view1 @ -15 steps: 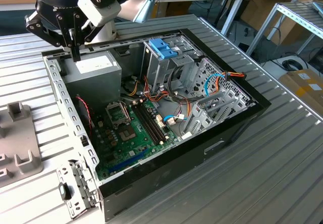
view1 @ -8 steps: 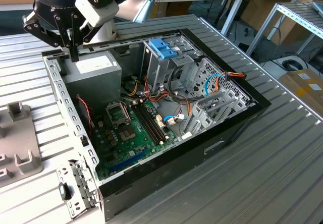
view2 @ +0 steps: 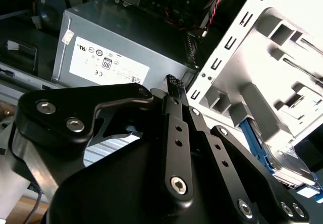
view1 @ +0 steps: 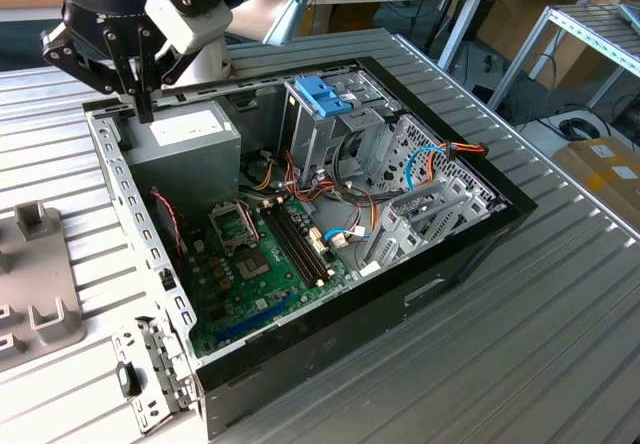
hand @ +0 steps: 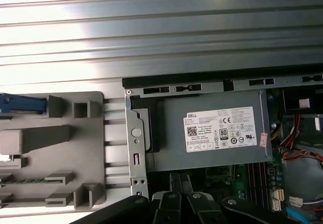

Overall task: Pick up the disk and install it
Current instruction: 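Reach for the disk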

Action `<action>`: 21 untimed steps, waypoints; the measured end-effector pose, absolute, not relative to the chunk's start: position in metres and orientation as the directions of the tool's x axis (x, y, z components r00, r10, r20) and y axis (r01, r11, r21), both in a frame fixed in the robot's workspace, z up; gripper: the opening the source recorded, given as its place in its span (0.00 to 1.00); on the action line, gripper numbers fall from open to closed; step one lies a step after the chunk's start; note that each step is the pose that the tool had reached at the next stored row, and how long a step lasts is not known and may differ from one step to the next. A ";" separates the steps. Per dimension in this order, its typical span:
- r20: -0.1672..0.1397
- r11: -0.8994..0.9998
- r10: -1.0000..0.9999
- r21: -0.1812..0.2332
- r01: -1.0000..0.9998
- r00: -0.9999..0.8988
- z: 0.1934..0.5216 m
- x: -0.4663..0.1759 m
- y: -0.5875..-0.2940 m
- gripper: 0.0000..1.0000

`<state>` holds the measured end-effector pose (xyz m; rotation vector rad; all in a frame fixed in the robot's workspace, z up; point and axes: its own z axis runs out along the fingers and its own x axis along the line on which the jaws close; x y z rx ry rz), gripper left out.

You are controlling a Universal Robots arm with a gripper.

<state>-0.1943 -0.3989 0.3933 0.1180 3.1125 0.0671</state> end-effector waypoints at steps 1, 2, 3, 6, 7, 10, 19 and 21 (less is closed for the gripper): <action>-0.024 0.996 0.076 0.044 0.075 -0.997 0.393 -0.195 -0.399 0.10; -0.025 0.996 0.076 0.044 0.075 -0.997 0.393 -0.195 -0.399 0.10; -0.024 0.996 0.076 0.044 0.075 -0.997 0.393 -0.195 -0.399 0.10; -0.024 0.996 0.076 0.044 0.075 -0.997 0.393 -0.196 -0.399 0.10; -0.024 0.996 0.076 0.044 0.075 -0.997 0.393 -0.196 -0.399 0.10; -0.025 0.996 0.076 0.044 0.075 -0.997 0.393 -0.196 -0.399 0.10; -0.025 0.996 0.076 0.044 0.075 -0.997 0.393 -0.203 -0.399 0.10; -0.024 0.996 0.076 0.044 0.075 -0.997 0.393 -0.204 -0.399 0.10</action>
